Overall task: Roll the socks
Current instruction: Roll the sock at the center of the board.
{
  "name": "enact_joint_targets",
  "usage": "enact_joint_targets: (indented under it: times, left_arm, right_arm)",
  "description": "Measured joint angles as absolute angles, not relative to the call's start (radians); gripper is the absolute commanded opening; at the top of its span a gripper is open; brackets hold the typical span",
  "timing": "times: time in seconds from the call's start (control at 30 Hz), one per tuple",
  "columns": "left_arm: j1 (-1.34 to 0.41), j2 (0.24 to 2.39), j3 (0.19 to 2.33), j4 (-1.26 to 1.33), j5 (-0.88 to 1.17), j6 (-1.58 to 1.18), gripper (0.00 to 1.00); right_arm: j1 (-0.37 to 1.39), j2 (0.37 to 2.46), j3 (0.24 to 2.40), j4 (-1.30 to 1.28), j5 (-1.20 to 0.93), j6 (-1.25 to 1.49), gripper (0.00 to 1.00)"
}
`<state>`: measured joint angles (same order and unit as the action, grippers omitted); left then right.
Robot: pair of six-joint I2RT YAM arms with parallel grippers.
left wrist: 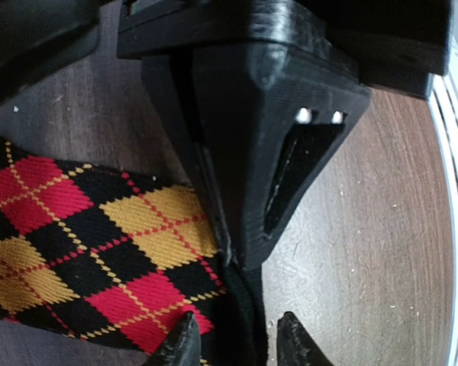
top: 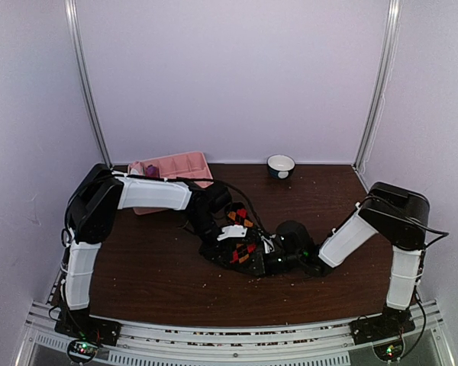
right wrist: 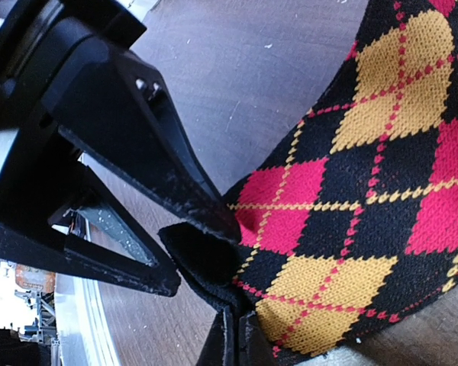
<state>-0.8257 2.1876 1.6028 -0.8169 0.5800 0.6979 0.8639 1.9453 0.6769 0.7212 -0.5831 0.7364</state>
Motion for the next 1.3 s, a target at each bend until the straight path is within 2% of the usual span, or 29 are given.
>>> enact_joint_targets:
  times: [0.13,0.3,0.4,0.6,0.8,0.93,1.13,1.3]
  left_arm:
    - [-0.826,2.188,1.607,-0.818,0.579,0.699,0.45]
    - [-0.826,2.188,1.608,-0.834,0.569,0.717,0.45]
    - [-0.826,2.188,1.608,-0.843,0.558,0.735,0.40]
    - [-0.826,2.206,1.635,-0.883,0.557,0.739,0.22]
    - [-0.826,2.233,1.656,-0.891,0.566,0.723,0.18]
    - [-0.826,2.243,1.666,-0.900,0.569,0.711,0.05]
    - [-0.820,2.292,1.739,-0.976,0.621,0.703,0.00]
    - [-0.812,2.341,1.784,-1.036,0.672,0.638,0.00]
  right_arm:
    - [0.863,1.945,0.677,0.715,-0.601,0.734,0.00]
    - [0.861,1.945,0.677,0.710,-0.616,0.731,0.00]
    - [0.859,1.945,0.678,0.706,-0.627,0.730,0.00]
    - [0.857,1.945,0.691,0.684,-0.636,0.729,0.00]
    - [0.857,1.945,0.701,0.664,-0.642,0.725,0.00]
    - [0.857,1.945,0.701,0.662,-0.648,0.723,0.00]
    - [0.855,1.909,0.666,0.660,-0.616,0.697,0.24]
    - [0.853,1.811,0.579,0.654,-0.531,0.605,0.32]
